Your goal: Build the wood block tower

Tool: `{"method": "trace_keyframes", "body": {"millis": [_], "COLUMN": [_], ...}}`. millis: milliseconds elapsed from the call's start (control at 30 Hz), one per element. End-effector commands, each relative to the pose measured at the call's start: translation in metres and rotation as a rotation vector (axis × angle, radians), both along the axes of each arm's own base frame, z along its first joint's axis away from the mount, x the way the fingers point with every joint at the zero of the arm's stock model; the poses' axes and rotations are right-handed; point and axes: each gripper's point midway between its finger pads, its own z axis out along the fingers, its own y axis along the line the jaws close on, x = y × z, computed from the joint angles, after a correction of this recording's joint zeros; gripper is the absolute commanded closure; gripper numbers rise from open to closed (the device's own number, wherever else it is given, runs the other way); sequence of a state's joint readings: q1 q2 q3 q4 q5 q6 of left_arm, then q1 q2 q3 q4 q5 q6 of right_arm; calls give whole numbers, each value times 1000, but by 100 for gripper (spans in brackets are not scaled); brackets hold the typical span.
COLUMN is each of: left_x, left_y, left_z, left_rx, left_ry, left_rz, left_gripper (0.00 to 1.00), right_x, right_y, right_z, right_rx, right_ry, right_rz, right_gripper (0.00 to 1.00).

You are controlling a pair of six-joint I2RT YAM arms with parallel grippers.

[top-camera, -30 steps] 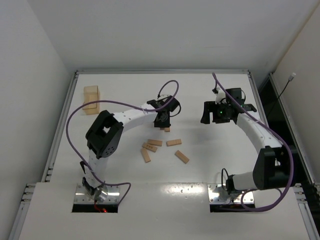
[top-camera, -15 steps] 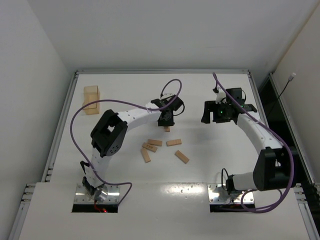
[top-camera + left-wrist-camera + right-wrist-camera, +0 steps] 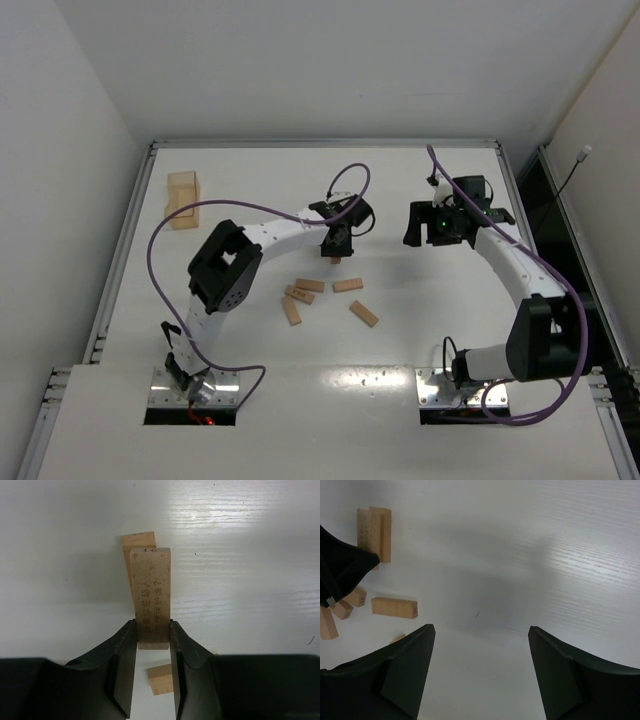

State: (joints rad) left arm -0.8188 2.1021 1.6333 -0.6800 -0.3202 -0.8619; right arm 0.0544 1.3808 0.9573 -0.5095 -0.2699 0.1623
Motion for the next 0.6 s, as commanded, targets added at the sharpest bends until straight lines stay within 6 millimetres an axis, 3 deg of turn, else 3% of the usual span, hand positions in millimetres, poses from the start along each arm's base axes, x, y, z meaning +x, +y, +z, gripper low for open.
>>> {"method": "trace_keyframes", "body": {"millis": [0,333,433,467,567], "left_x": [3,6,6,6,7], "left_y": [-9,-7,-7,-7,-8], "left_z": [5,-5,-5,-5,-8], "left_rx": [-19,8,8,13,13], "left_ry": [-15,-15,-15,-16,-16], "left_rz": [9,17,17,9,9], "left_gripper": [100,100,78,61,46], "right_x": [6,7,7,7,9], "right_y": [0,-1,-1,-1,0], "right_z": [10,5,5,5,6], "right_rx": [16,22,22,22,29], "right_ry": [-45,-26,-26,-26,-26], "right_rz": [-10,-14,-14,-14,-8], "right_gripper": [28,28,28,28,28]}}
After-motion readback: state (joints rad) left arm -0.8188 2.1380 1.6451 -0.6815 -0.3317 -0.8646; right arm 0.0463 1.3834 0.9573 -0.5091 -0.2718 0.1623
